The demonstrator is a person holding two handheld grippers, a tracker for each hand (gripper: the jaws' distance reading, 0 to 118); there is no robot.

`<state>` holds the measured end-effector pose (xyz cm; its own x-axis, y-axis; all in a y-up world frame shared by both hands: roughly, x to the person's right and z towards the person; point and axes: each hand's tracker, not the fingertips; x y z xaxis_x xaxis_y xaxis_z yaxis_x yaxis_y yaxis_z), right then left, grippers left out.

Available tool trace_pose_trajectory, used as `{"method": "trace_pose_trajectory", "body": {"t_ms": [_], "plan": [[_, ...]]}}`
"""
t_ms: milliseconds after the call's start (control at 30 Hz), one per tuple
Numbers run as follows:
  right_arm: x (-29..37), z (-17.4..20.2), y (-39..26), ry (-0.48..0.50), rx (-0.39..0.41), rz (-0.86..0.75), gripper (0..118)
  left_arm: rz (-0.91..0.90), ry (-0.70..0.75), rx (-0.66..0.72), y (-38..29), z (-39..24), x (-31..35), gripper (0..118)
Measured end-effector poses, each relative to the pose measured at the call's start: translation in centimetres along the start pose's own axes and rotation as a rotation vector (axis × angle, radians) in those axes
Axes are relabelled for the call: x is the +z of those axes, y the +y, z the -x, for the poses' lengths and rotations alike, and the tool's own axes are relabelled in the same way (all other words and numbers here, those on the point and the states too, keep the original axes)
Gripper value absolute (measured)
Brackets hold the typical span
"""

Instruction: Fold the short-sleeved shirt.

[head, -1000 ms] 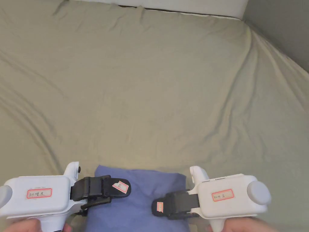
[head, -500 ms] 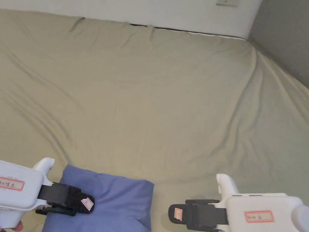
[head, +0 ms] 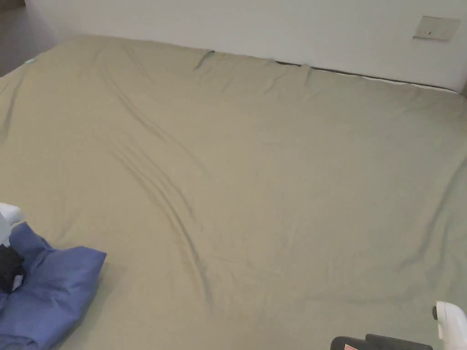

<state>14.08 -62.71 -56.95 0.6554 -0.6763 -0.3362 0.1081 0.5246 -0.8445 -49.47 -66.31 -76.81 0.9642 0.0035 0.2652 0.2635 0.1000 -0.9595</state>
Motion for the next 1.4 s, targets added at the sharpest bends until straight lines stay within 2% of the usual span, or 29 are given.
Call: {"method": "trace_pose_trajectory", "body": {"t_ms": [133, 233, 267, 300, 333, 367, 433, 500, 600, 633, 667, 733, 767, 800, 833, 933, 1000, 1167, 1300, 1400], "plan": [[0.0, 0.4, 0.0, -0.008, 0.019, 0.014, 2, -0.015, 0.080, 0.005, -0.5, 0.9, 0.5, 29], [0.1, 0.4, 0.2, -0.008, 0.013, 0.004, 2, -0.024, 0.060, 0.048, -1.2, 1.0, 0.6, 30], [0.3, 0.3, 0.2, -0.008, 0.013, 0.000, 2, -0.039, 0.069, 0.044, -1.4, 0.6, 0.7, 38], [0.3, 0.3, 0.3, -0.009, 0.015, -0.002, 2, -0.056, 0.088, 0.037, -1.6, 0.1, 1.0, 80], [0.4, 0.4, 0.3, -0.009, 0.019, -0.002, 2, -0.068, 0.155, 0.040, -1.6, -0.2, 1.3, 110], [0.6, 0.3, 0.4, -0.013, 0.032, -0.001, 2, -0.059, 0.237, 0.031, -2.0, -0.8, 1.9, 118], [1.1, -0.1, 0.5, -0.032, 0.063, 0.004, 2, -0.116, 0.254, -0.021, -2.4, -1.1, 3.7, 118], [1.4, -0.1, 0.6, -0.061, 0.107, 0.007, 2, -0.184, 0.266, 0.072, -2.6, -1.4, 5.5, 118], [2.0, -0.7, 1.0, -0.101, 0.130, -0.003, 2, -0.224, 0.255, 0.148, -2.8, -3.2, 7.6, 118], [2.2, -0.9, 1.2, -0.122, 0.138, -0.011, 2, -0.234, 0.226, 0.157, -2.6, -3.7, 8.2, 114], [2.5, -1.2, 1.4, -0.149, 0.147, -0.021, 2, -0.260, 0.211, 0.164, -2.8, -5.0, 8.6, 98], [3.1, -1.8, 1.9, -0.216, 0.204, -0.032, 2, -0.373, 0.275, 0.133, -3.3, -8.4, 9.0, 12], [3.3, -2.1, 2.1, -0.261, 0.231, -0.035, 2, -0.425, 0.312, 0.098, -3.5, -9.9, 9.1, 0], [3.5, -2.3, 2.4, -0.312, 0.250, -0.036, 2, -0.485, 0.360, 0.097, -4.0, -11.7, 9.1, 0], [3.8, -2.7, 2.6, -0.331, 0.239, -0.040, 2, -0.498, 0.346, 0.110, -4.2, -13.1, 8.9, 0], [5.1, -3.6, 3.3, -0.368, 0.225, -0.090, 2, -0.587, 0.157, 0.143, -4.7, -17.7, 9.2, 0], [6.1, -3.2, 3.6, -0.408, 0.247, -0.134, 2, -0.657, 0.107, 0.132, -4.9, -21.5, 9.6, 0], [8.5, -0.1, 3.9, -0.592, 0.354, -0.304, 2, -0.961, 0.182, 0.031, -5.6, -30.0, 13.6, 0], [10.9, 3.2, 3.2, -0.739, 0.458, -0.497, 2, -1.268, 0.161, 0.073, -8.6, -35.7, 17.5, 0], [12.1, 5.0, 2.1, -0.819, 0.473, -0.659, 2, -1.418, 0.130, 0.073, -10.9, -38.3, 19.0, 0]]}}
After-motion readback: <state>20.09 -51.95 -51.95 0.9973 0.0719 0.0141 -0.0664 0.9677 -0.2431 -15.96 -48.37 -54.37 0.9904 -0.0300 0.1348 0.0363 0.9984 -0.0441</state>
